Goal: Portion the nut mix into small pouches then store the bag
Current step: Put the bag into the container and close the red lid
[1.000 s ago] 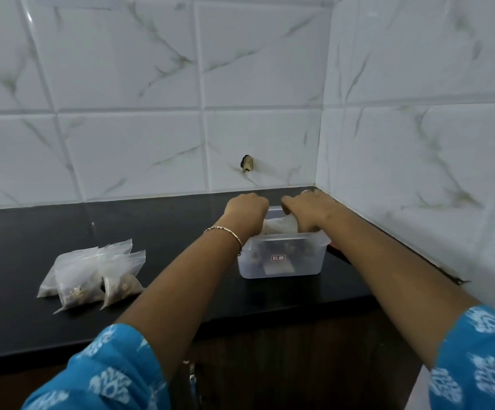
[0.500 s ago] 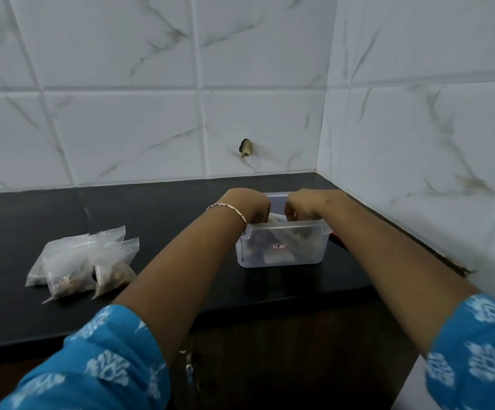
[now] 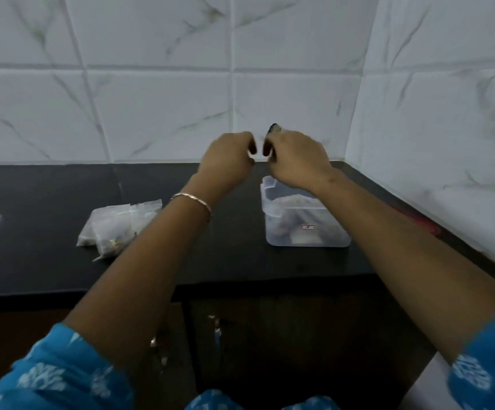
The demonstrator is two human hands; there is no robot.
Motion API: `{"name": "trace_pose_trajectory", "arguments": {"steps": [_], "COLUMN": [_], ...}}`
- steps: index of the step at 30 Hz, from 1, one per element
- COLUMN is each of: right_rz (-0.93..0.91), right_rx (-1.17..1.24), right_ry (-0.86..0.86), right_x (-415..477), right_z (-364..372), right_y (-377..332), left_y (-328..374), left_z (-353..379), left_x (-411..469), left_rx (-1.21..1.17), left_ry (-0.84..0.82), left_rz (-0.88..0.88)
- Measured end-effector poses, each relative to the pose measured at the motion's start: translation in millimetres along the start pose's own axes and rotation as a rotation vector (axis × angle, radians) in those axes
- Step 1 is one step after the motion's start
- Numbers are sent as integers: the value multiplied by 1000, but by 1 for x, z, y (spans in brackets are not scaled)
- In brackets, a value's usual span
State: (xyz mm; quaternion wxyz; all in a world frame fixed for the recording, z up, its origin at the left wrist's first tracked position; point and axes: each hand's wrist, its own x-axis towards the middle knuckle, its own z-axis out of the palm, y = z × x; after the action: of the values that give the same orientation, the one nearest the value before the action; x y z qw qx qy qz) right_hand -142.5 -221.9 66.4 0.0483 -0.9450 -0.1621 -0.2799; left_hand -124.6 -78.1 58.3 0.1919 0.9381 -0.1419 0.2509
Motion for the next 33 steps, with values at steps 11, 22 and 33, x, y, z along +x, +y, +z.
{"name": "trace_pose_trajectory", "arguments": {"steps": [11,22,33], "right_rz": [74,394,295], "right_rx": [595,1264,1376], "right_ry": [-272,-378,-20], "right_x": [-11,-11,6], "right_z": [98,133,34], "right_y": [-158,-166,-96], "left_y": [-195,-206,-124], "left_z": [-61,-43,-63], "left_x": [-138,-163,-109], "left_rx": [-394,-644,-835], "left_ry": [205,180,213], "left_rz": [-703,-827,-549]}}
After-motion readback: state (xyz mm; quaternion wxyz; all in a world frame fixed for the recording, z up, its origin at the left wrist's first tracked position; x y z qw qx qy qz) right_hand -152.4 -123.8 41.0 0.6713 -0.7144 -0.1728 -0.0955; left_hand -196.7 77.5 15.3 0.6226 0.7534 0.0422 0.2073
